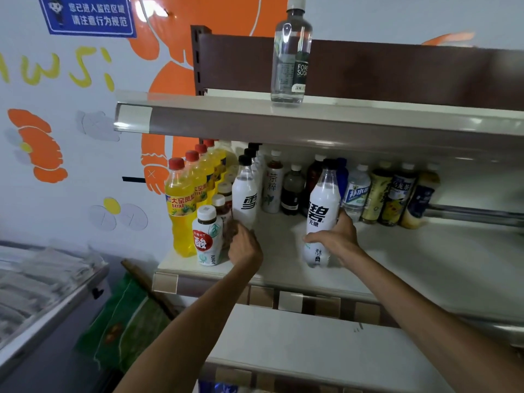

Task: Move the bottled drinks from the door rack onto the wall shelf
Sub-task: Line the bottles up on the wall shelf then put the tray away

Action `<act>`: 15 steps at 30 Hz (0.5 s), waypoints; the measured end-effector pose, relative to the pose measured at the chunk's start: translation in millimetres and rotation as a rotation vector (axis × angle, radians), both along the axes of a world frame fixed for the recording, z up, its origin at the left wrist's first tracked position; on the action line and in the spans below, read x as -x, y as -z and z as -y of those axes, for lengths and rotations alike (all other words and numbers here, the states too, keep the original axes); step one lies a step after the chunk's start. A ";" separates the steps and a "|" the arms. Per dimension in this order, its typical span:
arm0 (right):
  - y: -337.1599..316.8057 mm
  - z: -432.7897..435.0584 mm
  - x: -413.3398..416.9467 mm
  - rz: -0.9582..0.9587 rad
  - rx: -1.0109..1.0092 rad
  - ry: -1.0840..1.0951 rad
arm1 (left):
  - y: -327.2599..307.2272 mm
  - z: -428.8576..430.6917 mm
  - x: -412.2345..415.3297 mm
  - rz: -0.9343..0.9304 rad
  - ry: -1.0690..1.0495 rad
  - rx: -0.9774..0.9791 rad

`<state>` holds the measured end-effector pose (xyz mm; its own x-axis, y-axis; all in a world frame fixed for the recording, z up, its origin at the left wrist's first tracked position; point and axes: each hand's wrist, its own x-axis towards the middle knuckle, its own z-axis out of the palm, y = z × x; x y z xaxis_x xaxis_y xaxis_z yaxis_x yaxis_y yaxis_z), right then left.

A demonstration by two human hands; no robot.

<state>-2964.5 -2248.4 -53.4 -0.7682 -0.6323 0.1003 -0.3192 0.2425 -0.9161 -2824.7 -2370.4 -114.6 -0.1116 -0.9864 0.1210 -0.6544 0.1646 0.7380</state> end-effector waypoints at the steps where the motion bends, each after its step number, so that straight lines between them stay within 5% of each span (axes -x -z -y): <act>1: 1.0 0.5 -3.3 0.001 -0.009 0.000 | -2.3 -1.0 -1.2 0.012 0.000 -0.010; 15: 7.8 61.2 -111.5 0.024 -0.010 -0.107 | -7.5 -23.4 -92.2 0.347 0.185 0.202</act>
<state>-2853.0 -2309.6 -61.2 -0.6985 -0.7116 0.0761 -0.3219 0.2174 -0.9215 -2732.5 -2347.1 -107.0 -0.3525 -0.9063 0.2330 -0.8038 0.4208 0.4206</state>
